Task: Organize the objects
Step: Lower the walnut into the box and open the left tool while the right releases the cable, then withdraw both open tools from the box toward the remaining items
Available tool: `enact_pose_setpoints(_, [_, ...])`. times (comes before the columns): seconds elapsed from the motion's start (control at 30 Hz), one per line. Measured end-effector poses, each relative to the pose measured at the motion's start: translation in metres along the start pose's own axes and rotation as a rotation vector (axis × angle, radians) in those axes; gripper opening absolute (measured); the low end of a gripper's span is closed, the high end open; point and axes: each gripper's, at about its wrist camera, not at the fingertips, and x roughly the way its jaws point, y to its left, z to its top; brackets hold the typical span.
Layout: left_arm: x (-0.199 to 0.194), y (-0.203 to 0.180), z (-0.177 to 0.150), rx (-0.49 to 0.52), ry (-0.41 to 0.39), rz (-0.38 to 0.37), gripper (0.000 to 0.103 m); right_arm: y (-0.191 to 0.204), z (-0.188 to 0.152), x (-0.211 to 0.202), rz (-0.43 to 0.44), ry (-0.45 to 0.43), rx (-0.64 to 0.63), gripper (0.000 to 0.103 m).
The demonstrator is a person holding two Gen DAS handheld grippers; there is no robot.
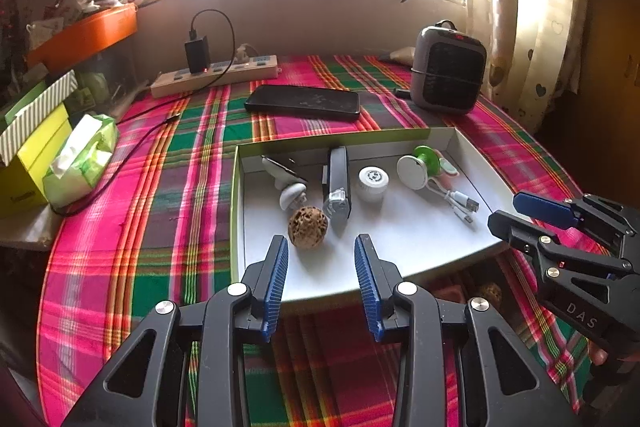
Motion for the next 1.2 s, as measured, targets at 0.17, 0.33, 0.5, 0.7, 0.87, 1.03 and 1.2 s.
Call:
enact_pose_setpoints(0.17, [-0.006, -0.002, -0.006, 0.000, -0.002, 0.001, 0.033, 0.003, -0.007, -0.007, 0.003, -0.003, 0.003, 0.036])
enact_pose_setpoints(0.33, [-0.012, -0.003, -0.012, 0.000, -0.004, -0.001, 0.033, 0.006, -0.011, -0.012, 0.006, -0.007, 0.002, 0.037])
enact_pose_setpoints(0.5, [-0.017, -0.001, -0.018, -0.008, -0.009, -0.008, 0.033, 0.008, -0.018, -0.015, 0.015, -0.006, 0.009, 0.038])
enact_pose_setpoints(0.7, [-0.019, 0.006, -0.028, -0.032, 0.010, -0.032, 0.033, 0.006, -0.028, -0.016, 0.017, 0.010, 0.022, 0.042])
enact_pose_setpoints(0.87, [-0.017, 0.007, -0.038, -0.038, 0.029, -0.044, 0.033, 0.003, -0.037, -0.016, 0.019, 0.025, 0.033, 0.042])
enact_pose_setpoints(1.03, [-0.014, 0.006, -0.045, -0.040, 0.052, -0.064, 0.034, 0.005, -0.044, -0.013, 0.030, 0.045, 0.032, 0.042])
enact_pose_setpoints(1.2, [-0.011, 0.004, -0.050, -0.045, 0.068, -0.076, 0.035, 0.004, -0.047, -0.009, 0.051, 0.054, 0.045, 0.043])
